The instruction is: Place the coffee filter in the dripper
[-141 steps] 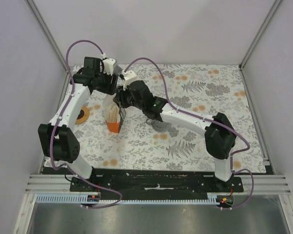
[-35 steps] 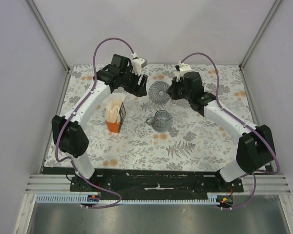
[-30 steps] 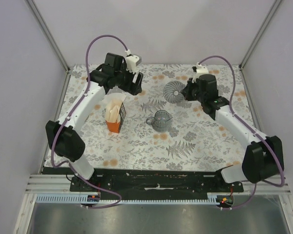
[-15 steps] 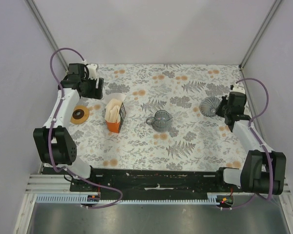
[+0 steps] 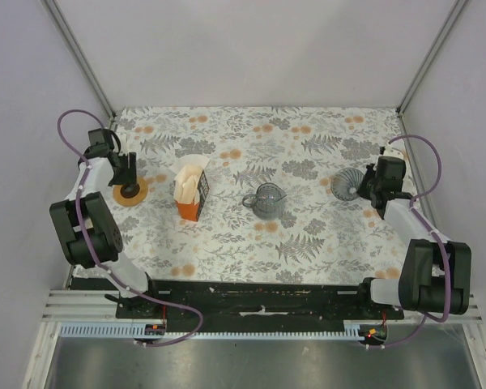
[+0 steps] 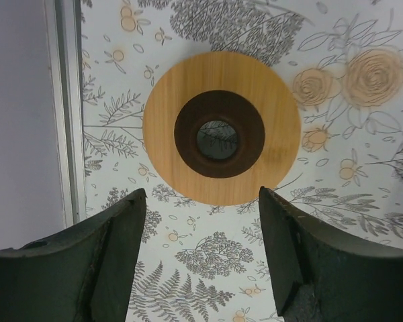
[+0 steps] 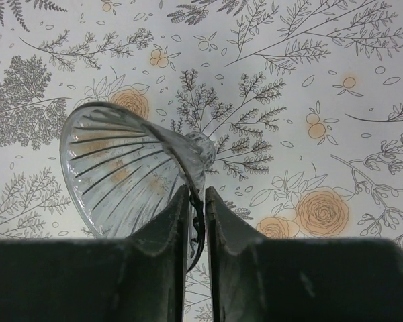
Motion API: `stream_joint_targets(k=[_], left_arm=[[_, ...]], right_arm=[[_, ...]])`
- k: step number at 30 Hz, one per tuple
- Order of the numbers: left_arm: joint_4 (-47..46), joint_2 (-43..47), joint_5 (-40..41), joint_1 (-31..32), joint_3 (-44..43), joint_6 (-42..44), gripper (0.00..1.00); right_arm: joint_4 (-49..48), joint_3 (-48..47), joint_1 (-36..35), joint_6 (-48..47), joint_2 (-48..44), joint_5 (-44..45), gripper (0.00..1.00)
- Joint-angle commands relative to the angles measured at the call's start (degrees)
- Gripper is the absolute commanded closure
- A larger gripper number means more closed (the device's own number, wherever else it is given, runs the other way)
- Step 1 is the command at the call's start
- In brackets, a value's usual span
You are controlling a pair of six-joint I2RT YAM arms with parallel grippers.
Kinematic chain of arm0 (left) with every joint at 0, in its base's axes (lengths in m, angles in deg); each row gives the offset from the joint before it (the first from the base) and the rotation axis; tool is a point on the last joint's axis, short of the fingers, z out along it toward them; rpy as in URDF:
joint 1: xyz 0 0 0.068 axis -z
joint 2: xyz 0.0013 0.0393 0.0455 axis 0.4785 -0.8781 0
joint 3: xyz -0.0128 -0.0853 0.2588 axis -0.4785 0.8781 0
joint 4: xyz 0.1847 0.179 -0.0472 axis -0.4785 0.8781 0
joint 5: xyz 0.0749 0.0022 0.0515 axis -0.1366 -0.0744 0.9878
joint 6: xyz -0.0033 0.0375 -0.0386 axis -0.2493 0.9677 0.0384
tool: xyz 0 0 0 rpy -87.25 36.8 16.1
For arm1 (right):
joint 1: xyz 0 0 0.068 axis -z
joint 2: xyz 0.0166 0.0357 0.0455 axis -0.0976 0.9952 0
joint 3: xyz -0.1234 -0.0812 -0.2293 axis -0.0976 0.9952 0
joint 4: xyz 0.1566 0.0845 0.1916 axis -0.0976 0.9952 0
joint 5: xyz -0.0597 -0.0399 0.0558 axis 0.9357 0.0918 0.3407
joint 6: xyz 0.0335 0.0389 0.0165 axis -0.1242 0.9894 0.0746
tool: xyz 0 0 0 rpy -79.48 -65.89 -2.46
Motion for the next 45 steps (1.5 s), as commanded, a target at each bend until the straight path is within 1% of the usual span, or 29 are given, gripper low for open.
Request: stream_joint_targets(k=[1,2,5,10,12,16,21,31,33,35,36,37,43,45], left_arm=[[-4.78,-1.15,2.11,-2.42,1.80,1.62,0.27],[-5.39,-1.24,2.72,-2.69,2.16,1.71,0.27],[-7.07,-2.21,1.24,-4.00,2.95,2.41,0.29],[-8.56,-5.19,-0.08,-4.36,2.42,2.67,0.41],[-9.00,-6.25,-0.87,-4.44,2.16,2.59,0.44],[-8.74,-8.36,-4.37,-4.36,1.11,2.50,0.47],[-9.27,-10.56,-4.13,-4.36,-0.04,2.15,0.48],[-9.09,-14.16,-6.58,-4.36,-3.20,1.01,0.54],[-8.65,-15.65,-6.76,-4.27,-3.90,0.92,0.62],[-8.04,-16.53,-7.11,-4.36,-4.17,1.00,0.78],[-7.95,-16.71,-7.46,-4.36,-4.08,1.18,0.89],[-7.86,-16.54,-7.73,-4.18,-3.82,1.18,0.98],[-7.60,-11.36,-12.03,-4.27,-3.29,0.13,0.98],[-6.98,-8.64,-13.79,-4.27,-3.82,-0.48,0.98]], right_arm=[[-1.53,-1.23,0.07,-0.33,0.30,0.18,0.74],[-0.83,-1.41,0.15,-0.33,0.21,0.18,0.70],[0.41,-1.94,0.15,-0.50,-0.49,0.18,0.65],[2.17,-2.64,0.15,-0.59,-2.77,0.27,0.59],[2.78,-2.90,0.07,-0.77,-3.65,0.00,0.58],[3.75,-3.52,0.07,-1.21,-5.14,0.18,0.57],[4.98,-4.49,0.07,-1.56,-6.73,0.27,0.56],[5.86,-6.07,0.15,-1.91,-8.93,-1.14,0.54],[5.95,-6.33,0.07,-1.91,-9.36,-1.23,0.55],[6.30,-6.60,0.15,-2.00,-10.15,-1.32,0.54],[6.39,-6.69,0.15,-2.08,-10.51,-1.40,0.54],[6.39,-6.69,0.15,-2.35,-11.03,-1.40,0.54],[6.83,-6.86,0.07,-3.84,-12.35,-2.20,0.52],[6.65,-7.12,0.07,-4.28,-12.53,-6.13,0.52]])
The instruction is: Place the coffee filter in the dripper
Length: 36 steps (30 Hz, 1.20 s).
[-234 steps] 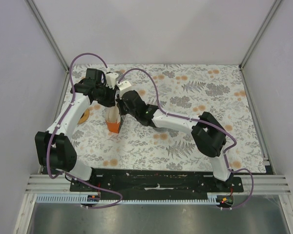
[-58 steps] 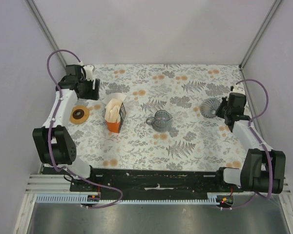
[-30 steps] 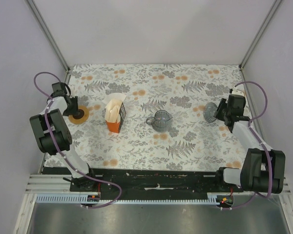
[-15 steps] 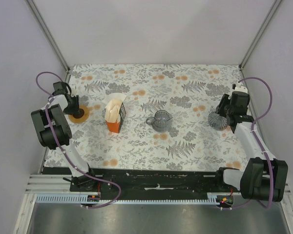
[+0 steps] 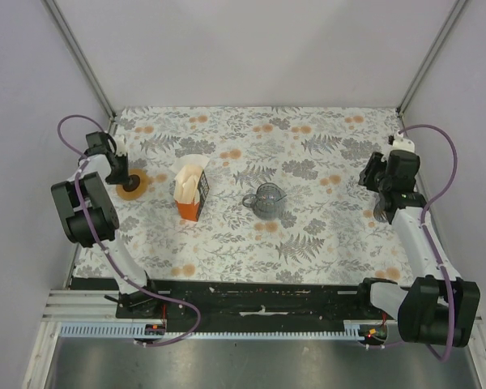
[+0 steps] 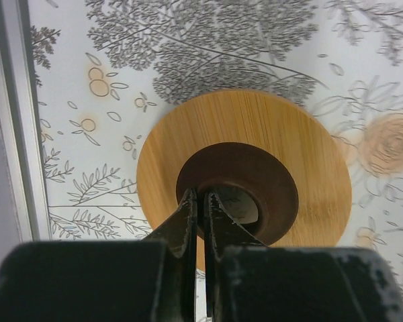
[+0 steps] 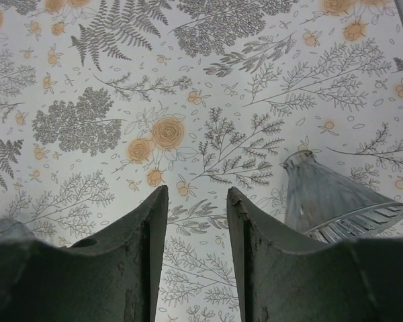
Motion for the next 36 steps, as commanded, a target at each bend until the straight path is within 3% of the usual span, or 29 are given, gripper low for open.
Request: stream_joint_targets(k=[1,4,7,14,20,25,30,36], left_arm=[[1.45,6.58,-7.95,0.21,-1.13,-1.75,0.98],[3.12,10.63,-12.52,0.74,-2.80,-2.72,0.98],[6.02,13.35,-21.29,1.44,-4.99,-5.00,0.98],[11.21,18.71,-37.74,4.25,-8.16,-7.65,0.98],[18.05,22.59,-50.57,13.82,-12.46,-5.98,0.98],[22.72,20.57,-64.81,23.31,-17.73,-6.50,0.98],[24.66,19.60,-65.97,30.70,-20.99,-6.24,0.98],[23.52,19.25,-67.02,36.59,-20.99,-8.70,0.98]], right_arm=[[-0.39,-3.04,0.07,-1.96,-1.43,-6.10,0.52],[-0.91,-3.83,-0.37,-2.58,-1.95,-11.63,0.49],[-0.91,-5.32,-2.65,-4.33,-2.57,-15.33,0.39],[-2.58,-8.66,-15.91,-15.40,-5.55,-22.63,0.24],[-10.04,-8.84,-27.95,-20.33,-6.09,-28.08,0.20],[-20.23,-8.84,-36.31,-22.27,-3.89,-30.54,0.20],[-28.94,-9.63,-40.01,-21.13,-1.87,-29.94,0.18],[-36.85,-9.54,-42.91,-20.95,0.68,-28.36,0.06]])
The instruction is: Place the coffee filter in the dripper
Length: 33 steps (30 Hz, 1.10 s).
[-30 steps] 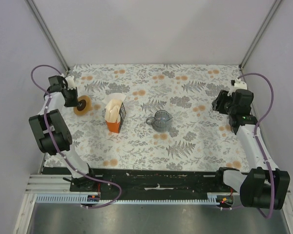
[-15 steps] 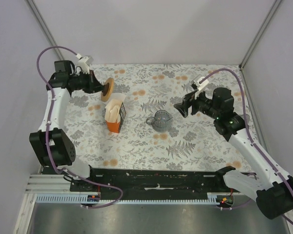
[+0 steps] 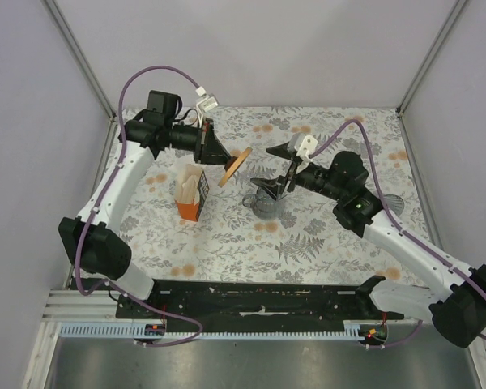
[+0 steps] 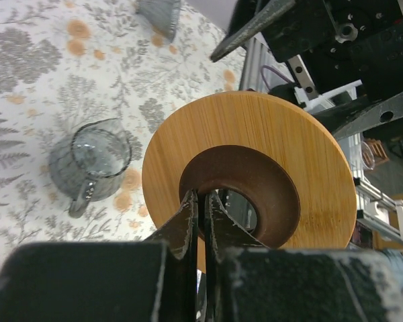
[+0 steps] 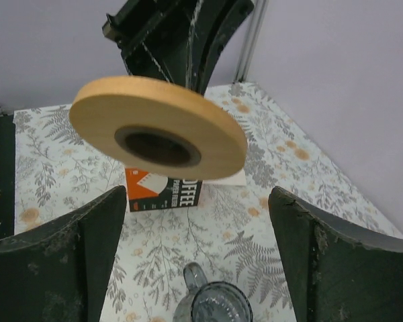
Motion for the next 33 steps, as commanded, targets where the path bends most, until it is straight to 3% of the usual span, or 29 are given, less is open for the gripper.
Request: stream_joint_targets(k=[1,6,16,21,23,25,26,30,33], left_arm=[[-0.11,-0.31,-5.11,2.78,-2.29,-3.58,0.98],[-1.25,0.39,-6.07,5.07,-1.06,-4.37,0.98],[-4.50,-0.14,-7.04,6.22,2.19,-7.10,0.98],[-4.94,0.21,-6.17,6.22,2.29,-7.45,0.98],[-5.29,0.48,-5.20,6.22,2.20,-7.72,0.98],[-5.29,0.30,-2.93,6.13,1.85,-7.89,0.96],[-5.38,0.04,-0.30,6.13,1.67,-8.16,0.90],[-5.21,-1.28,15.50,4.99,0.88,-8.42,0.46],[-5.03,-2.77,22.12,3.41,-0.35,-10.18,0.35]], right_arm=[[-10.54,-2.46,-1.93,-0.21,1.75,1.63,0.07],[-11.60,-4.30,-3.25,-0.21,4.21,2.87,0.15],[-16.09,-5.27,-4.39,2.95,7.38,3.31,0.61],[-14.42,-5.27,-4.39,2.69,7.64,6.11,0.92],[-12.75,-5.54,-4.48,2.52,7.73,7.35,1.00],[-10.82,-5.80,-4.48,2.43,7.73,8.58,1.00],[-9.59,-6.32,-4.48,2.34,7.73,9.37,1.00],[-0.11,-8.70,-4.31,1.99,7.82,14.72,1.00],[5.43,-9.41,-3.17,2.51,8.26,16.84,1.00]])
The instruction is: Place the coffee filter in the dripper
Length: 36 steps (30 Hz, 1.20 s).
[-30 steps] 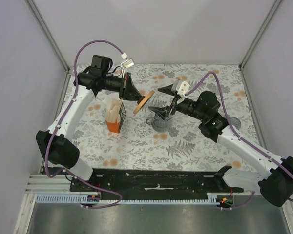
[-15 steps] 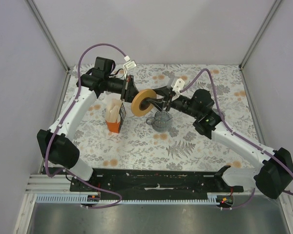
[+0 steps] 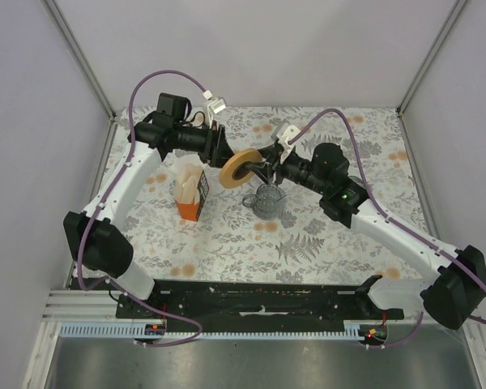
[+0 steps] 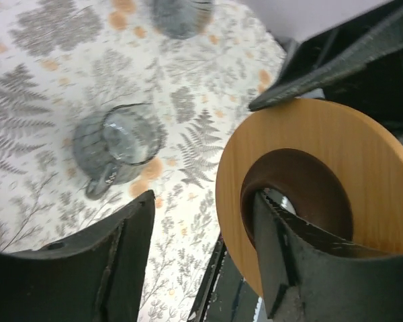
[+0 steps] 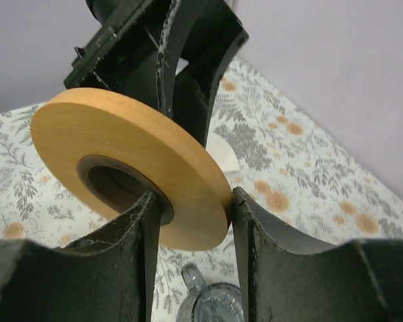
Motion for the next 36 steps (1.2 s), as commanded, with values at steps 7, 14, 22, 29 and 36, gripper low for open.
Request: stream_joint_targets(k=[7,14,22,29,36], left_arm=[[-1.84,-1.99,29.67,-2.00,-4.08,1.82,0.25],[-2.55,-3.75,28.37,-2.09,-3.20,2.44,0.25],[-2.46,-1.73,32.86,-2.09,-2.06,5.60,0.25],[-2.46,-0.41,32.95,-2.09,-1.44,5.78,0.25],[-2.46,0.74,33.04,-2.18,-0.83,6.48,0.25]], right_arm=[[21.09,-6.96,8.21,6.61,3.72,5.87,1.00],[23.73,-7.32,10.32,9.51,5.13,3.13,1.00],[50.25,-21.10,14.63,9.78,13.55,-0.81,1.00],[66.19,-34.29,15.52,7.14,26.92,-6.43,1.00],[70.76,-40.89,15.51,5.47,32.37,-6.09,1.00]])
